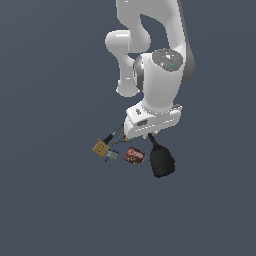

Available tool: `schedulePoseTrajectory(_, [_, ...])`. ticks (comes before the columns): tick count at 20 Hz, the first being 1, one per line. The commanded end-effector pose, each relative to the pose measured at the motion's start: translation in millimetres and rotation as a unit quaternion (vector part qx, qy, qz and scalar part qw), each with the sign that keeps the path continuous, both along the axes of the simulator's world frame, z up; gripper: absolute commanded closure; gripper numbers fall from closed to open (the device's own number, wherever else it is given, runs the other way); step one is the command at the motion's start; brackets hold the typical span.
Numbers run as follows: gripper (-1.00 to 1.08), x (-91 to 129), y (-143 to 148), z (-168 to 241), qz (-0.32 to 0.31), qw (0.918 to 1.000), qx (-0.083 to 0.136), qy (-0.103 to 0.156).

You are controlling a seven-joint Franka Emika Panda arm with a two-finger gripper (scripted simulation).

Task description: Pick up a designated object from a clutter of objects.

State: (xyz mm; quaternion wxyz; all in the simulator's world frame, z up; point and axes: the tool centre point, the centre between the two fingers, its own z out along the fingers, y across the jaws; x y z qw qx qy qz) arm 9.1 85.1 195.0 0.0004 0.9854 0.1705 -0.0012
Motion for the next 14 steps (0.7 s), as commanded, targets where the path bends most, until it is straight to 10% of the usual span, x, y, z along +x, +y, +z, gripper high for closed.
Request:
schedulePoseTrajectory(1, [1.08,-12.0,-13.3,17.4,0.0,1.0,0.001,-0.001])
schedulePoseTrajectory(14, [1.08,-77.4,-86.9,110.6,0.0,1.0,0.003,-0.001])
